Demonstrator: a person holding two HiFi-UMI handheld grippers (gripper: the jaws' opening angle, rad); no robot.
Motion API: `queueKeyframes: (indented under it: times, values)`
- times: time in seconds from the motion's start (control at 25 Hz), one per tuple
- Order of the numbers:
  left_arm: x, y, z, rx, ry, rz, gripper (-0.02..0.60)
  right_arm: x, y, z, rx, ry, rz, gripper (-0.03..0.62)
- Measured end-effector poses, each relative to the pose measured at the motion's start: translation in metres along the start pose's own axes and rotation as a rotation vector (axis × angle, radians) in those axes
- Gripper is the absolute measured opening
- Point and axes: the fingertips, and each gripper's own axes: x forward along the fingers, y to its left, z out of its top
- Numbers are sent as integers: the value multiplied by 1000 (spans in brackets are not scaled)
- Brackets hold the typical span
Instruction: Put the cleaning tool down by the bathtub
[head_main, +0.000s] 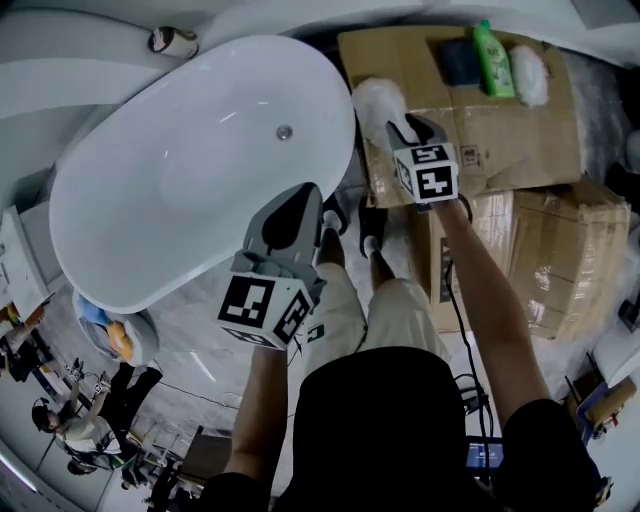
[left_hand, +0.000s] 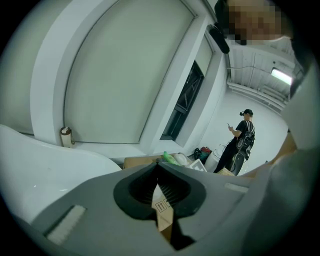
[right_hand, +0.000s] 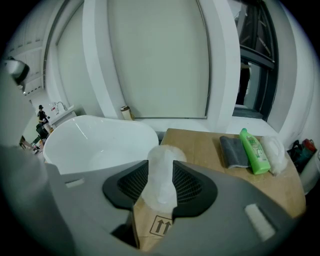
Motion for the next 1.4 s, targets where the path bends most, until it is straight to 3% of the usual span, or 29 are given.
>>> queueKeyframes:
  times: [0.24, 0.68, 1.08, 1.4]
  values:
    - [-31, -9, -4, -22, -50, 50, -2, -35, 12, 0, -35, -50, 22, 133]
    - [-73, -7, -16, -11, -65, 96, -2, -91, 45, 2, -97, -158, -1, 133]
    - [-124, -9, -32, 15, -43, 56, -2, -169, 111, 21, -127, -292, -21, 103]
    - [-175, -20, -38, 94, -42, -14, -2, -246, 174, 24, -113, -389, -35, 83]
